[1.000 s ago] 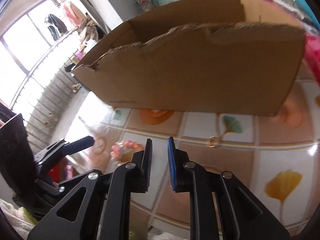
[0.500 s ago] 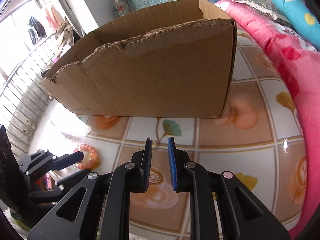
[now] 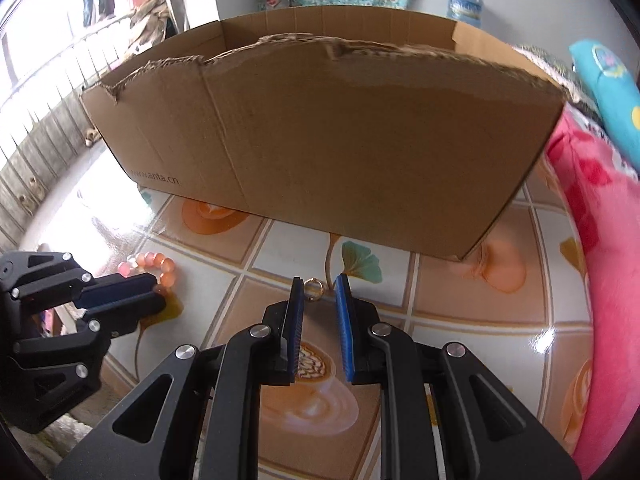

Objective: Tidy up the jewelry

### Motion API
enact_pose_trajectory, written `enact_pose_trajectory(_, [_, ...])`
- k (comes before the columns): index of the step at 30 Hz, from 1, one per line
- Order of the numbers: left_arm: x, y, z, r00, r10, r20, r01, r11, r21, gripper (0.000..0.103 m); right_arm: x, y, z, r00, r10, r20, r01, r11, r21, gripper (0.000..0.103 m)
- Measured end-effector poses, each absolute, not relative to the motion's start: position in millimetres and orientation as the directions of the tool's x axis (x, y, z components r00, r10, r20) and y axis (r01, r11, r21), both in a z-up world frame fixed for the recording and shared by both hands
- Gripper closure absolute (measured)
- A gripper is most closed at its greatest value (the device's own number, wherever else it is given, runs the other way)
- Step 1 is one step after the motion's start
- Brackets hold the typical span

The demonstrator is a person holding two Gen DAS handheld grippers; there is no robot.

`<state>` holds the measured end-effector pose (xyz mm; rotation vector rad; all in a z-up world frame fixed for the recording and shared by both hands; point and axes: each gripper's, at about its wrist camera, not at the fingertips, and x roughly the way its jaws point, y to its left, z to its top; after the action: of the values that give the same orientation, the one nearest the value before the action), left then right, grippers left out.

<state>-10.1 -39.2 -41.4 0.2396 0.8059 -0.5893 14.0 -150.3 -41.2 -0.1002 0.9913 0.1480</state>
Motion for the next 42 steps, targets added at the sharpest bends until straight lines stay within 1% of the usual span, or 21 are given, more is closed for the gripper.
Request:
enact_pose_trajectory(5, [-8.6,-39.3,-41.1,0.539,-0.406,-0.738,0.573,0.819,-0.033,0.094,10.8,-146.1,-37.4,0.537,0.077,-0.840,-0.179,0.984,-0.024,0.086])
enact_pose_trajectory(12, [-8.3,-38.1,-41.0,0.538,-0.408,-0.738,0.568,0.822,-0.040,0.094,17.3,-148.7,-42.9,0.535,0.107,-0.838,-0.185,0.983,0.008,0.086])
enact_pose_trajectory(15, [-8.1,-35.3,-40.4,0.536,-0.411,-0.737,0.568,0.822,-0.045,0.095,19.4,-150.9,-43.5,0.537,0.110,-0.836,-0.174,0.985,0.018,0.090])
enact_pose_trajectory(16, [-8.2,-34.9,-40.3,0.536,-0.412,-0.737,0.569,0.821,-0.046,0.095,20.3,-152.9,-43.4,0.536,0.119,-0.836,-0.165,0.986,0.034,0.092])
enact_pose_trajectory(17, [-8.2,-34.3,-40.1,0.535,-0.412,-0.737,0.569,0.821,-0.046,0.095,20.7,-156.4,-43.6,0.536,0.132,-0.834,-0.154,0.986,0.057,0.092])
enact_pose_trajectory(27, [-7.4,-31.3,-39.5,0.533,-0.419,-0.735,0.568,0.821,-0.057,0.094,21.6,-189.7,-46.6,0.519,0.242,-0.820,-0.074,0.968,0.239,0.092])
enact_pose_trajectory(34, [-6.8,-31.3,-39.1,0.534,-0.417,-0.736,0.564,0.824,-0.059,0.094,16.1,-210.2,-41.9,0.533,0.319,-0.784,-0.035,0.933,0.357,0.092])
enact_pose_trajectory(42, [-7.2,-33.1,-38.3,0.537,-0.411,-0.737,0.559,0.828,-0.054,0.094,11.3,-205.6,-41.4,0.535,0.317,-0.783,-0.036,0.935,0.354,0.092])
